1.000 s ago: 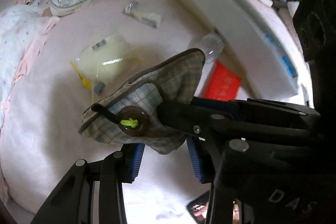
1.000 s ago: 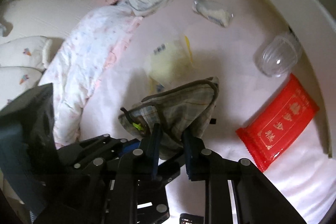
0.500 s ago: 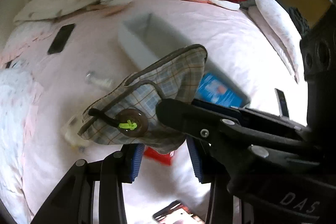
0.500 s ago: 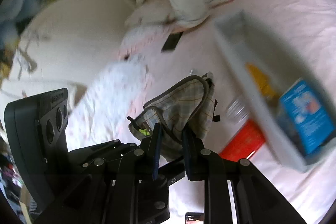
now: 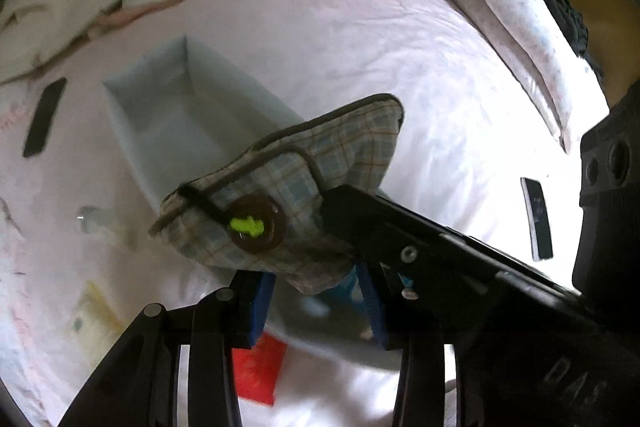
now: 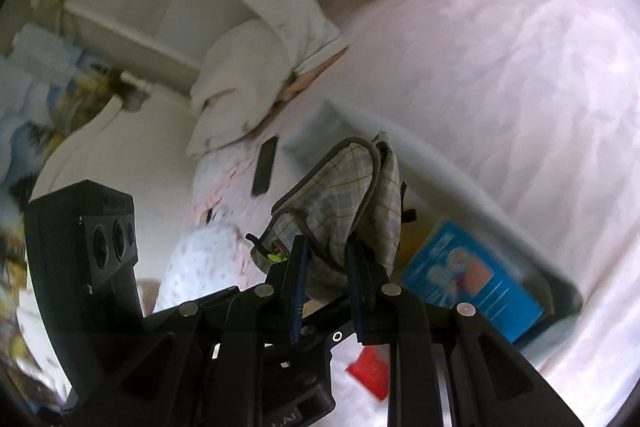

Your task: Organize objects

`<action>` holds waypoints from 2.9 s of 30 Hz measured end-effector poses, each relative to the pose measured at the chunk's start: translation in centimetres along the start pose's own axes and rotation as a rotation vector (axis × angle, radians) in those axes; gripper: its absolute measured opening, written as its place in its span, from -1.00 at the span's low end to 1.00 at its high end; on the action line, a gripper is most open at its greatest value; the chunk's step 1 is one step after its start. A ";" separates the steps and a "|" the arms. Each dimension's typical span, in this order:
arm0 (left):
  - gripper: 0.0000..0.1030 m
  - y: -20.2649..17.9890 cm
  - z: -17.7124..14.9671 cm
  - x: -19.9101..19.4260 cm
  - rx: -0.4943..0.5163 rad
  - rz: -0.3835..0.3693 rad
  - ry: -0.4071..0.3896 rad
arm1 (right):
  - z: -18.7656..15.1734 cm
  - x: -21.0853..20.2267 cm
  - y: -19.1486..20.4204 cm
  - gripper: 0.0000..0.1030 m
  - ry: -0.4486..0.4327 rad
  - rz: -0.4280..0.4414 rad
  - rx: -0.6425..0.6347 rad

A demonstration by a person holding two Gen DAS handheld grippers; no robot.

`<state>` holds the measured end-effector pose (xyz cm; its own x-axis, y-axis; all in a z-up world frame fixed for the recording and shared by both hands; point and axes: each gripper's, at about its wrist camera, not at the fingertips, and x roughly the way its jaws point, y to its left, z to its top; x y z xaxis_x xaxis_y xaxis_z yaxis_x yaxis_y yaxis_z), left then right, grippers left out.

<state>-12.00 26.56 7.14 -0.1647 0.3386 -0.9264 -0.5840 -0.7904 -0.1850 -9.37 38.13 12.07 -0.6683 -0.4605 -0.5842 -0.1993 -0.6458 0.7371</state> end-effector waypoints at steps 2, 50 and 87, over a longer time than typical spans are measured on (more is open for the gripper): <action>-0.24 0.6 0.3 0.6 -0.018 -0.007 0.011 | 0.6 0.5 -1.1 -0.62 -0.005 -0.003 0.031; 0.00 4.7 -13.3 5.0 0.004 0.087 0.003 | -4.6 2.6 4.2 -0.16 0.188 -0.415 -0.245; -0.09 0.4 -3.7 -11.5 -0.072 0.141 -0.186 | -1.4 -3.2 2.6 -0.16 0.061 -0.301 -0.126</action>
<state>-7.39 20.51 16.50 -0.3883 0.3056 -0.8694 -0.4876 -0.8687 -0.0876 -6.72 37.12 15.38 -0.5482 -0.2708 -0.7913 -0.2888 -0.8267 0.4830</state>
